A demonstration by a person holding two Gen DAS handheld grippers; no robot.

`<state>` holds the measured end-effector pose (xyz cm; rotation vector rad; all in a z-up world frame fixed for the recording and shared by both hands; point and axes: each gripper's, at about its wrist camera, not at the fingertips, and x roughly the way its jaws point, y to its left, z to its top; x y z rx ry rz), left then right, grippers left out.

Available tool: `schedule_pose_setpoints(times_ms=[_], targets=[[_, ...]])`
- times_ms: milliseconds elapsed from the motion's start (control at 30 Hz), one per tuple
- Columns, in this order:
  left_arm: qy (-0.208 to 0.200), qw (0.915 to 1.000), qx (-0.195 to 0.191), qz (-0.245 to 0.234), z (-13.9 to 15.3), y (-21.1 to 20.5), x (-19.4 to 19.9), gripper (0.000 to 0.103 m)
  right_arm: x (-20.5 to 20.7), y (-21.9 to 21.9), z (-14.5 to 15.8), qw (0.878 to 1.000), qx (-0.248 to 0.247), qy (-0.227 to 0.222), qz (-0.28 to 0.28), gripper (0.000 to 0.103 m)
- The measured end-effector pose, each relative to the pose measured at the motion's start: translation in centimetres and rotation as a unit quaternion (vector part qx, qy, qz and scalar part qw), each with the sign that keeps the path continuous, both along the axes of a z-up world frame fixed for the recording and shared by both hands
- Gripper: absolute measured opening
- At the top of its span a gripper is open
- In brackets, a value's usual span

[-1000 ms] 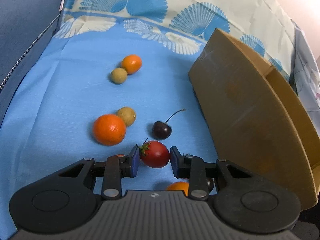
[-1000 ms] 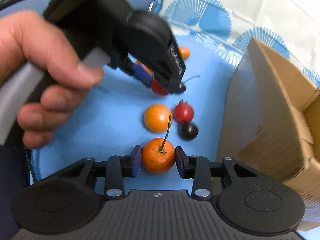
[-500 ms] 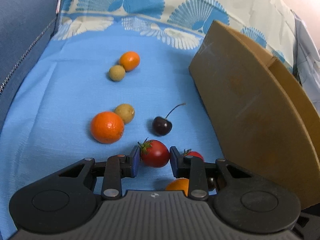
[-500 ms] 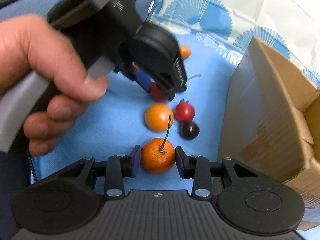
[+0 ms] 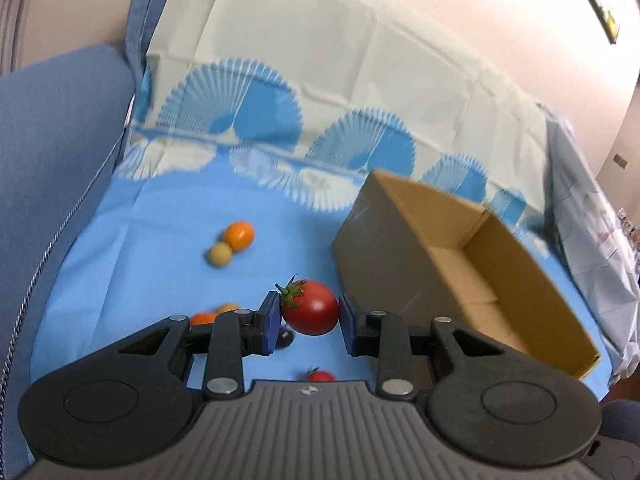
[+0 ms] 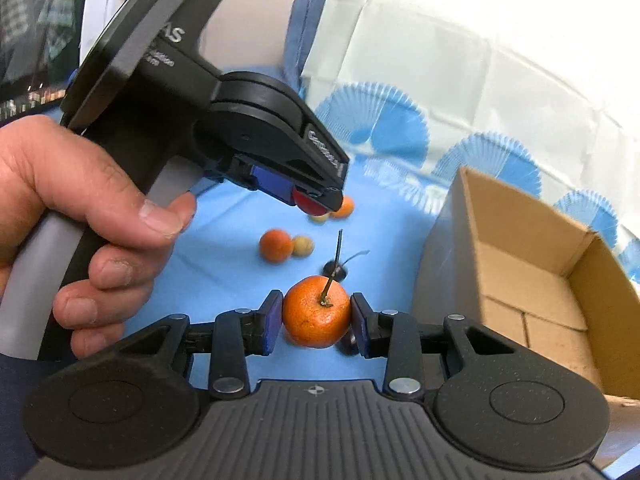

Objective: Organize fruits
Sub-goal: 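Close the left tool on the red tomato while the right tool grasps the mandarin, then carry both fruits over the box and open both tools to drop them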

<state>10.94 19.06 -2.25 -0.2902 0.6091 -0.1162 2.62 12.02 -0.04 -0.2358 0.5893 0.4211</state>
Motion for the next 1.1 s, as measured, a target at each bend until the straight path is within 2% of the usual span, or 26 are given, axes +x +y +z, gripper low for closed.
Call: schedule_pose_setpoints(times_ms=[167,300,433,567,833,900,1000,1100], targets=[[-0.023,0.9997,-0.003,-0.007,2.3,-1.2,-0.5,0.035,-0.5,-1.6,1.0,0.999,0.015,-0.021,-0.024,0.038],[-0.036,0.9992,-0.005,-0.016,3.6,-2.2,-0.5,0.035,-0.5,-2.9,1.9,0.998,0.041,-0.020,-0.042,0.038],[-0.041,0.9990,0.002,-0.020,4.3,-2.9,-0.3,0.035,0.2,-5.5,4.2,0.995,0.074,-0.030,-0.063,0.038],[-0.048,0.9987,-0.001,-0.020,4.6,-3.0,-0.3,0.035,2.6,-9.6,8.6,0.988,0.112,-0.052,-0.088,0.038],[-0.053,0.9980,-0.004,-0.033,4.8,-3.8,0.1,0.035,8.6,-22.5,22.0,0.978,0.149,-0.102,-0.107,0.038],[-0.054,0.9978,0.001,-0.038,4.7,-4.3,0.2,0.035,9.6,-24.7,23.3,0.975,0.151,-0.113,-0.119,0.038],[-0.058,0.9972,0.000,-0.047,4.5,-5.0,0.4,0.035,10.2,-26.5,22.7,0.974,0.141,-0.109,-0.140,0.038],[-0.050,0.9972,0.000,-0.055,3.7,-5.9,0.4,0.035,10.0,-26.8,18.6,0.975,0.143,-0.081,-0.148,0.038]])
